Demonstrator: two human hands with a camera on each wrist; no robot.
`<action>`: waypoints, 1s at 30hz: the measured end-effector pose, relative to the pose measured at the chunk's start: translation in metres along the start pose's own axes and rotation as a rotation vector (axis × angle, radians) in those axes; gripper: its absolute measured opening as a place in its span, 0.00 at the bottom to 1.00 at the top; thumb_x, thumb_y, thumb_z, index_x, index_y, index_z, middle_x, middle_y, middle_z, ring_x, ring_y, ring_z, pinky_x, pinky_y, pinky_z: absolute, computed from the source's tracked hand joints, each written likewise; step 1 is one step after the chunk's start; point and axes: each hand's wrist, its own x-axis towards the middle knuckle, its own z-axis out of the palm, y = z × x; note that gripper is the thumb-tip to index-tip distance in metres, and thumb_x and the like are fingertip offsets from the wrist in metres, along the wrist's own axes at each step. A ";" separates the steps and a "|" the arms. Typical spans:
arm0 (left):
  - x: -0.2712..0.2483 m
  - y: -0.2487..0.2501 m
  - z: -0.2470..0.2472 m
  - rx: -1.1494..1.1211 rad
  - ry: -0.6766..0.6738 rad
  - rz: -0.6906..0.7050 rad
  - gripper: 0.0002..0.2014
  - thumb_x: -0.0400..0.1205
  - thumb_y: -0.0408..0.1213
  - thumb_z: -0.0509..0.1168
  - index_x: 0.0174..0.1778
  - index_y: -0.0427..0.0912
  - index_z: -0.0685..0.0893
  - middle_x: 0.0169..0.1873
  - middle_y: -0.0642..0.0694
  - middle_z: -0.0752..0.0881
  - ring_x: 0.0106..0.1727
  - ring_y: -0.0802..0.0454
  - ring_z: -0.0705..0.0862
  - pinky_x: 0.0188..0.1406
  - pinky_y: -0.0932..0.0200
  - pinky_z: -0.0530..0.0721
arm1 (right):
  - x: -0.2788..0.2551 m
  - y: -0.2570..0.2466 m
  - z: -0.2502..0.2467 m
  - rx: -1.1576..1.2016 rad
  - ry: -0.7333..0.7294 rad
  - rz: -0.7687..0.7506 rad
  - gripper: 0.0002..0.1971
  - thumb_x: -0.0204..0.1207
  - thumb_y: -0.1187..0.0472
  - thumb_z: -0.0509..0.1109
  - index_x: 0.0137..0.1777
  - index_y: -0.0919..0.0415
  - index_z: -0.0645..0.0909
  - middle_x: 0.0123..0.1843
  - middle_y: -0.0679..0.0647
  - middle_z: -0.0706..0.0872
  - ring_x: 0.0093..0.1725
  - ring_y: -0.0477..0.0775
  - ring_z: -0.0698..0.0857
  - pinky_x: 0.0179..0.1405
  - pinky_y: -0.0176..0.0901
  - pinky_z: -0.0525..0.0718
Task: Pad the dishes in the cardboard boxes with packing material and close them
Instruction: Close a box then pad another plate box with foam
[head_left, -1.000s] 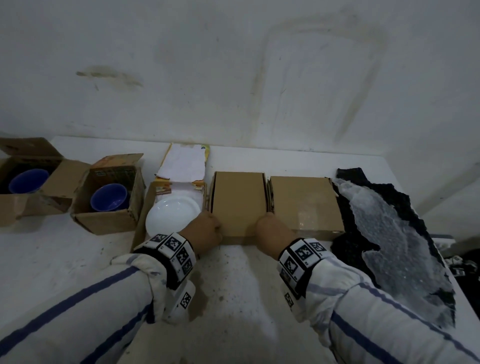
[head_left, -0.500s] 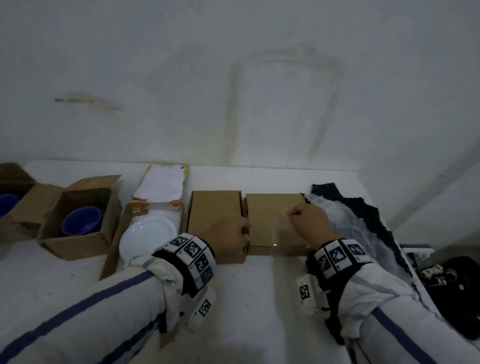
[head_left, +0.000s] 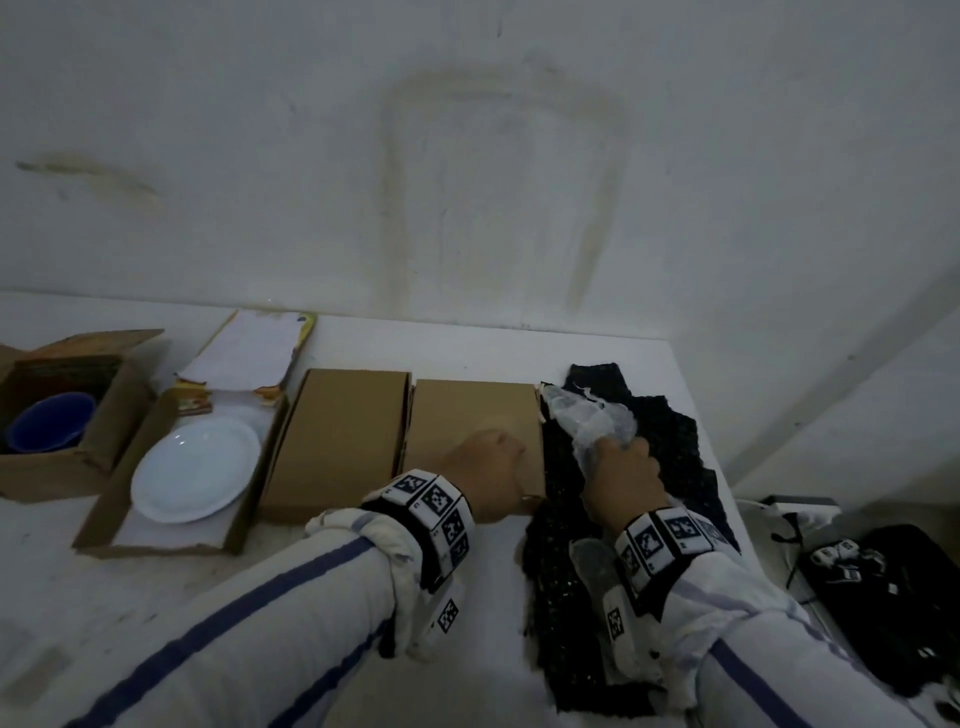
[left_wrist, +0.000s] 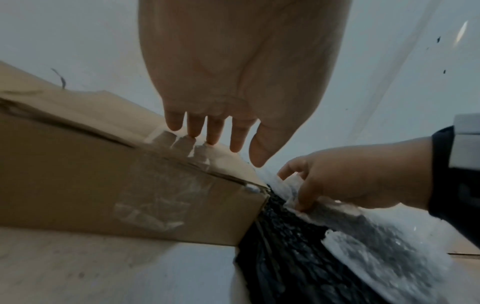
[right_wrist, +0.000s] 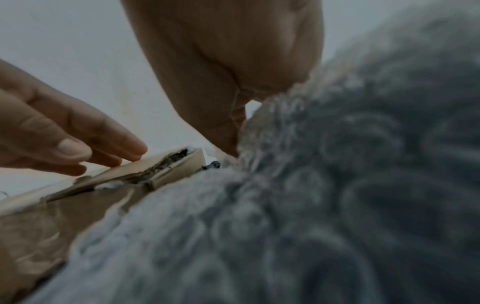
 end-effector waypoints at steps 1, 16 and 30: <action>-0.001 0.000 0.001 -0.013 0.016 -0.004 0.28 0.82 0.42 0.63 0.78 0.42 0.66 0.77 0.43 0.66 0.78 0.45 0.64 0.77 0.50 0.66 | 0.001 -0.002 -0.004 0.035 0.009 -0.006 0.17 0.81 0.59 0.59 0.69 0.61 0.70 0.68 0.64 0.66 0.64 0.67 0.74 0.61 0.56 0.77; -0.034 -0.008 -0.043 -1.354 0.217 0.053 0.34 0.82 0.27 0.64 0.80 0.54 0.57 0.59 0.40 0.83 0.45 0.50 0.87 0.41 0.52 0.89 | -0.019 -0.102 -0.072 1.147 -0.112 -0.247 0.15 0.69 0.74 0.62 0.46 0.51 0.75 0.47 0.62 0.82 0.47 0.67 0.86 0.46 0.63 0.86; -0.134 -0.206 -0.093 -1.415 0.434 -0.328 0.12 0.76 0.16 0.59 0.44 0.38 0.77 0.48 0.33 0.81 0.49 0.41 0.81 0.53 0.50 0.83 | -0.087 -0.294 -0.007 0.435 -0.281 -0.774 0.10 0.75 0.55 0.71 0.53 0.57 0.79 0.44 0.50 0.83 0.45 0.53 0.83 0.36 0.31 0.79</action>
